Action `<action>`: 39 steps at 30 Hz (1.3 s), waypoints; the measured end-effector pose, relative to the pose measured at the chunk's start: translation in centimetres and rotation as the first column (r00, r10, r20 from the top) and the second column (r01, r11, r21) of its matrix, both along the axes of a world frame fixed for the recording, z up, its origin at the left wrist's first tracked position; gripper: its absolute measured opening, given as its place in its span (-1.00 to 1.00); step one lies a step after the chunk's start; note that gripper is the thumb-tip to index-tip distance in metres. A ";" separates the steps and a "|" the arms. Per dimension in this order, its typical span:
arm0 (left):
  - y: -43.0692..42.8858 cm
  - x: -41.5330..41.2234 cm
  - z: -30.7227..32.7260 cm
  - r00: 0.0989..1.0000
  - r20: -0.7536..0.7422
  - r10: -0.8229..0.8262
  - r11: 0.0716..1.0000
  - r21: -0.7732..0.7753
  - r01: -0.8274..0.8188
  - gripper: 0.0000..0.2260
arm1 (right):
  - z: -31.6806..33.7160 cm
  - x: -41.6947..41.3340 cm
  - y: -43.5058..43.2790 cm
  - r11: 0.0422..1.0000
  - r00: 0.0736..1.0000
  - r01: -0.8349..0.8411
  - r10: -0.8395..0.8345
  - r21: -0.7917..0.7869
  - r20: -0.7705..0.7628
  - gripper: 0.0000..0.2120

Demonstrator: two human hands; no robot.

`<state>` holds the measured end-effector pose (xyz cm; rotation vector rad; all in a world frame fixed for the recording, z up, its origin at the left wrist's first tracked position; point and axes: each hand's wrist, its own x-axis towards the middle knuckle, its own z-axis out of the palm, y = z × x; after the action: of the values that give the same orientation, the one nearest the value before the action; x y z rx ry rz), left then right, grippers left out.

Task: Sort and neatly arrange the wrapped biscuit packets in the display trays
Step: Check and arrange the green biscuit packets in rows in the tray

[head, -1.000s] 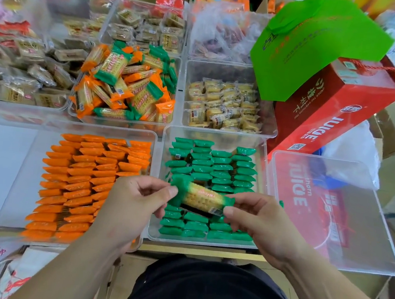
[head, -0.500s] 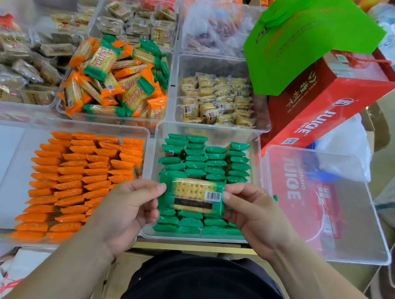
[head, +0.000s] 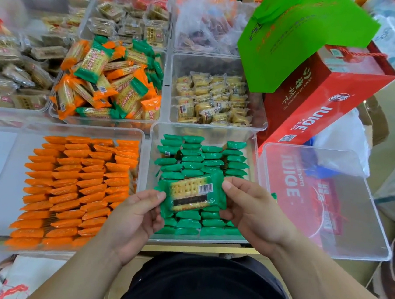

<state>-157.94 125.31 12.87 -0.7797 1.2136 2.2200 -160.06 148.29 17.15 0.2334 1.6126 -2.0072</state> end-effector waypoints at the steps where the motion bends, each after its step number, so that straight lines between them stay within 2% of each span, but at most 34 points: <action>1: 0.1 -0.1 -0.1 1.000 0.001 0.010 1.000 0.012 -0.010 -0.78 | 0.0 -0.1 0.0 0.998 0.999 0.007 -0.004 -0.062 0.048 -0.69; 3: 0.4 -0.3 0.1 1.000 -0.005 0.029 0.999 -0.013 -0.029 -0.73 | -0.2 -0.2 0.2 0.996 0.994 0.035 -0.026 -0.083 0.110 -0.72; 4: 0.4 -0.3 0.2 1.000 -0.019 0.024 0.998 -0.059 -0.025 -0.74 | -0.5 -0.2 0.4 0.999 0.993 0.035 -0.033 -0.016 0.110 -0.75; 6: 0.5 -0.5 0.5 0.996 -0.073 -0.042 0.974 -0.227 0.025 -0.79 | -1.3 -0.2 0.9 0.982 0.996 0.003 -0.019 0.189 0.085 -0.79; 8: 0.5 -0.6 0.8 0.979 -0.151 -0.137 0.902 -0.428 0.060 -0.89 | -2.0 -0.2 1.0 0.960 0.993 0.027 -0.058 0.278 0.102 -0.77; 10: 0.8 -1.0 1.2 0.949 -0.227 -0.218 0.820 -0.570 0.052 -0.95 | -2.1 -0.4 0.8 0.970 0.961 0.160 -0.195 0.181 0.196 -0.69; 12: 1.2 -1.4 1.1 0.910 -0.287 -0.298 0.773 -0.633 0.053 -0.93 | -2.5 -0.9 0.7 0.951 0.893 0.303 -0.308 0.069 0.329 -0.57; 14: 1.4 -1.7 0.4 0.847 -0.335 -0.413 0.720 -0.689 0.079 -0.85 | -3.1 -1.2 0.7 0.917 0.835 0.398 -0.375 0.027 0.403 -0.60; 15: 1.4 -1.9 -0.2 0.810 -0.348 -0.472 0.689 -0.719 0.092 -0.81 | -3.8 -1.3 0.7 0.904 0.822 0.425 -0.410 0.054 0.394 -0.65; 18: 1.3 -2.7 -1.7 0.727 -0.320 -0.607 0.635 -0.745 0.202 -0.68 | -5.1 -1.8 0.5 0.877 0.866 0.373 -0.446 0.303 0.224 -0.79; 19: 1.3 -3.1 -2.2 0.703 -0.304 -0.642 0.613 -0.755 0.233 -0.64 | -5.3 -2.1 0.4 0.867 0.872 0.366 -0.447 0.339 0.202 -0.82; 20: 1.2 -3.6 -2.7 0.688 -0.299 -0.662 0.596 -0.766 0.241 -0.62 | -5.4 -2.4 0.3 0.867 0.869 0.367 -0.449 0.338 0.207 -0.77; 22: 1.2 -4.7 -3.3 0.711 -0.277 -0.646 0.599 -0.761 0.248 -0.57 | -5.3 -3.4 0.3 0.880 0.871 0.366 -0.439 0.304 0.221 -0.62; 24: 1.1 -6.2 -3.7 0.748 -0.194 -0.634 0.589 -0.748 0.305 -0.58 | -5.5 -4.3 0.5 0.868 0.916 0.311 -0.383 0.387 0.123 -0.55; 25: 1.0 -7.0 -3.9 0.758 -0.145 -0.636 0.553 -0.771 0.317 -0.62 | -5.5 -4.7 0.6 0.855 0.932 0.299 -0.357 0.425 0.062 -0.53; 26: 1.0 -8.0 -4.3 0.763 -0.111 -0.637 0.497 -0.815 0.297 -0.68 | -5.6 -5.3 0.6 0.842 0.939 0.305 -0.345 0.445 0.009 -0.52; 28: 1.1 -9.7 -5.0 0.738 -0.056 -0.672 0.313 -0.925 0.214 -0.79 | -5.7 -6.5 0.6 0.835 0.944 0.322 -0.321 0.447 -0.081 -0.55; 30: 1.8 -10.8 -5.6 0.652 0.051 -0.757 0.070 -0.985 0.159 -0.80 | -6.1 -7.2 0.7 0.788 0.954 0.292 -0.201 0.542 -0.222 -0.59; 32: 2.7 -11.2 -6.6 0.556 0.153 -0.817 -0.098 -0.987 0.128 -0.70 | -6.5 -7.1 0.9 0.694 0.935 0.266 -0.016 0.669 -0.355 -0.56; 35: 3.7 -11.7 -7.9 0.491 0.214 -0.844 -0.211 -0.976 0.061 -0.68 | -7.1 -6.3 1.1 0.631 0.890 0.290 0.098 0.720 -0.445 -0.54; 39: 4.0 -11.9 -8.9 0.519 0.162 -0.839 -0.210 -0.977 -0.036 -0.75 | -8.3 -5.5 1.5 0.553 0.834 0.313 0.228 0.772 -0.502 -0.61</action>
<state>-169.89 129.28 4.00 0.3079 2.9036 0.4038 -165.54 149.77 8.87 0.0104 2.9239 -1.1667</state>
